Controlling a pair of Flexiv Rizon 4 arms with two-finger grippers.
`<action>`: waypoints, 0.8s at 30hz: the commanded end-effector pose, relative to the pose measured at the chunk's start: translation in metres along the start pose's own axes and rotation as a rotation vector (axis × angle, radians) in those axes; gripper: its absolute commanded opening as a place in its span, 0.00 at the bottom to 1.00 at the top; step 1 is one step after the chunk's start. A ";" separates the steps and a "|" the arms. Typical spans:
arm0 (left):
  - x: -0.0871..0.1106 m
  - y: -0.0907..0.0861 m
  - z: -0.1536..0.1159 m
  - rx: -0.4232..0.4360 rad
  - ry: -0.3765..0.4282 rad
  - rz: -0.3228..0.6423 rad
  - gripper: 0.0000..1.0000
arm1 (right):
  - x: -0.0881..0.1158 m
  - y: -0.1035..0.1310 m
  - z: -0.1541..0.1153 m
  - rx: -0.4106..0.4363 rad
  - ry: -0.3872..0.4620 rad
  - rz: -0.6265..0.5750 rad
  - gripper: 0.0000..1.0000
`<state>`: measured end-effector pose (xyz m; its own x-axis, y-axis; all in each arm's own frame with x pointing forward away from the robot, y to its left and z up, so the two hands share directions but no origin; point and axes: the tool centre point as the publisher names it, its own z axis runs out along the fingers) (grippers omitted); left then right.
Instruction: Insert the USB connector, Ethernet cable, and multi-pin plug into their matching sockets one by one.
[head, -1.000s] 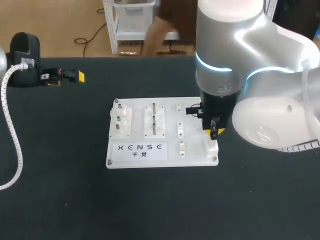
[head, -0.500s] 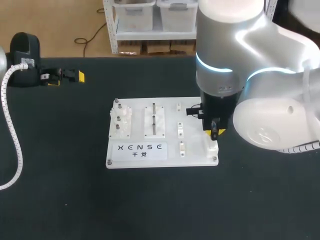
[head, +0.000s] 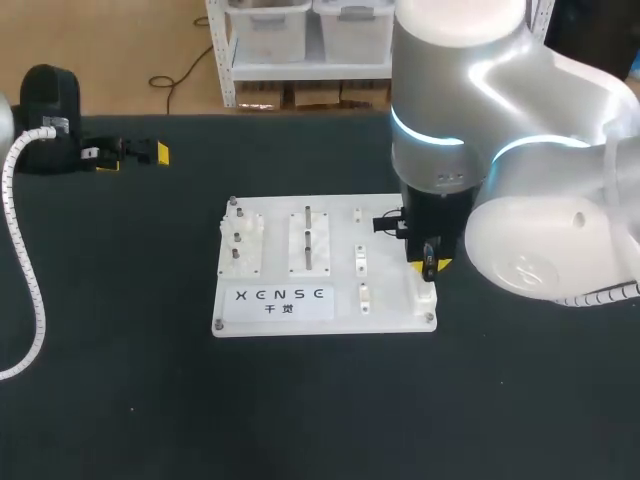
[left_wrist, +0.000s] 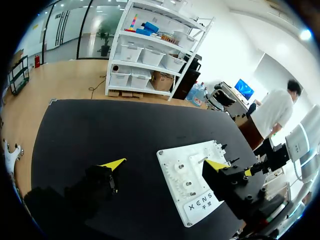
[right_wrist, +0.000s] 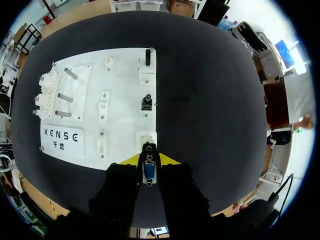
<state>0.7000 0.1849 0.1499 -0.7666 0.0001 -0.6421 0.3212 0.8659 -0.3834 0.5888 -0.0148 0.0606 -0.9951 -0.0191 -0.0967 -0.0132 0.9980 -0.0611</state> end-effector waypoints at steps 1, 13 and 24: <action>0.000 0.000 0.000 0.000 0.000 0.000 1.00 | 0.001 0.001 0.004 -0.001 0.000 0.000 0.00; 0.000 0.000 0.000 0.000 0.000 0.000 1.00 | 0.000 0.008 0.005 0.020 -0.006 -0.008 0.00; 0.000 0.000 0.000 0.000 0.000 0.000 1.00 | 0.001 0.007 0.007 0.060 -0.010 -0.011 0.00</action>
<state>0.7000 0.1850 0.1499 -0.7667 0.0000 -0.6420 0.3211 0.8659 -0.3834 0.5889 -0.0109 0.0601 -0.9942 -0.0322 -0.1027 -0.0202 0.9931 -0.1156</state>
